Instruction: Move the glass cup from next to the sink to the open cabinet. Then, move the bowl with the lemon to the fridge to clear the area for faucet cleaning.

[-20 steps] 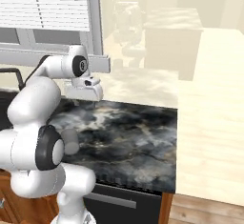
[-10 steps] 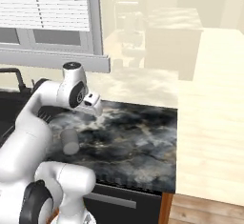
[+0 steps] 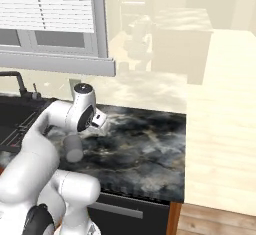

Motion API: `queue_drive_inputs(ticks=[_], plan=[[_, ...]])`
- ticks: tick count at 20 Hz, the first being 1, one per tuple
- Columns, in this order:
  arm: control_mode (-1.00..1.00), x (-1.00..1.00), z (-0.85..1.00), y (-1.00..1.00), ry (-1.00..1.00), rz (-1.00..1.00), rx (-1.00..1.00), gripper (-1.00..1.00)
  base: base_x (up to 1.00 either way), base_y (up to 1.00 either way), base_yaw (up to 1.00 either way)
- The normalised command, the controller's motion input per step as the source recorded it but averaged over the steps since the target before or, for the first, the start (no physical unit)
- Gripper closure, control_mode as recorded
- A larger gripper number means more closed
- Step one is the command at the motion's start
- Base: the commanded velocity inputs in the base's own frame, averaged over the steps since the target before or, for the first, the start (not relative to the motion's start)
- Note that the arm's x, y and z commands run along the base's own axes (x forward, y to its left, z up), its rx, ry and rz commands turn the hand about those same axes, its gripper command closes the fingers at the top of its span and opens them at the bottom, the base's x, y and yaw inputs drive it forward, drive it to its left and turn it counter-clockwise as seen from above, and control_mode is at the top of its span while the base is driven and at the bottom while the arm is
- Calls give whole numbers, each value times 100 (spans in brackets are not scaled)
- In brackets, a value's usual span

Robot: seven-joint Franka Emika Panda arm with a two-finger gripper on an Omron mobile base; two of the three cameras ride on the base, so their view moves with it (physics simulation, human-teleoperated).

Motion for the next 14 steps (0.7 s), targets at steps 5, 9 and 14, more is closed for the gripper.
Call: queue_drive_inputs(ticks=[5, 9, 14], plan=[[-100, 33, -14, 45, 32, 0, -2, -100, 0, 0, 0], [-100, 6, -12, 10, 7, 1, 1, -100, 0, 0, 0], [-100, 0, -37, 1, 5, 3, 0, -100, 0, 0, 0]])
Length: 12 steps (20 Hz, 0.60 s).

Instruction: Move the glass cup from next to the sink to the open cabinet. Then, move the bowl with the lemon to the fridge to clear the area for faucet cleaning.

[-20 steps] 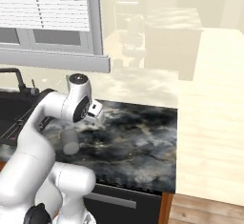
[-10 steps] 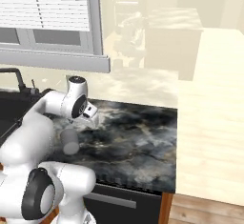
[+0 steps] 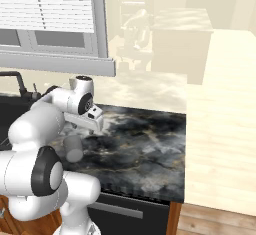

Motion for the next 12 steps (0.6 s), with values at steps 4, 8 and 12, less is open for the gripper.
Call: queue_drive_inputs(ticks=[4, 8, 12], plan=[[-100, 0, -58, 0, 3, 4, 0, -100, 0, 0, 0], [-100, 0, -47, 0, 0, 3, 0, -100, 0, 0, 0], [-100, 0, -27, 0, 0, 1, 0, -100, 0, 0, 0]])
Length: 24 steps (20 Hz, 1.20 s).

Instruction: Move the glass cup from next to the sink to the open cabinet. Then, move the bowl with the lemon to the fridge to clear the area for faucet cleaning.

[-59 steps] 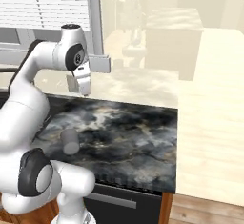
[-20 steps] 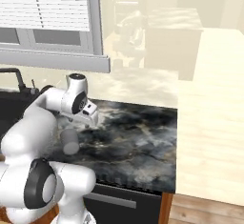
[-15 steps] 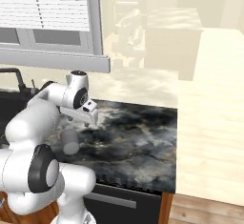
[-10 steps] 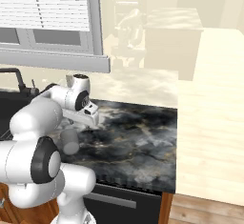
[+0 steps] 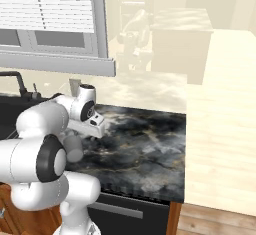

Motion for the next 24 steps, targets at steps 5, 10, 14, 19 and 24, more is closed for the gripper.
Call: queue_drive_inputs(ticks=[5, 10, 14, 19, 24], plan=[[-100, -10, -5, 4, 0, 3, 0, -100, 0, 0, 0], [-100, -2, -2, 0, 2, 0, 0, -100, 0, 0, 0], [-100, -51, 4, 0, -7, 0, 0, -100, 0, 0, 0], [-100, -15, 18, -2, -11, 0, 0, -100, 0, 0, 0], [-100, 0, 2, 0, -3, 0, 0, -100, 0, 0, 0]])
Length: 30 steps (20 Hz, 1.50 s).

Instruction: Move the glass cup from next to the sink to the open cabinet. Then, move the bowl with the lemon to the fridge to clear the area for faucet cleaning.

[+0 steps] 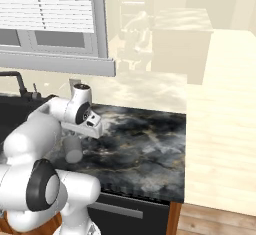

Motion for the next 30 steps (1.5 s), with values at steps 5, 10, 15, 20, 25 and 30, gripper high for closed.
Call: queue_drive_inputs(ticks=[5, 10, 15, 20, 25, 30], plan=[[-100, -5, -31, 0, 12, 0, 0, -100, 0, 0, 0], [-100, 0, -16, 0, 6, 0, 0, -100, 0, 0, 0], [-100, 9, -20, 0, 4, 0, 0, -100, 0, 0, 0], [-100, 7, -15, 0, 0, 0, -2, -100, 0, 0, 0], [-100, 5, -13, 0, 0, 0, -2, -100, 0, 0, 0], [-100, -3, -20, 0, 0, 0, -1, -100, 0, 0, 0]])
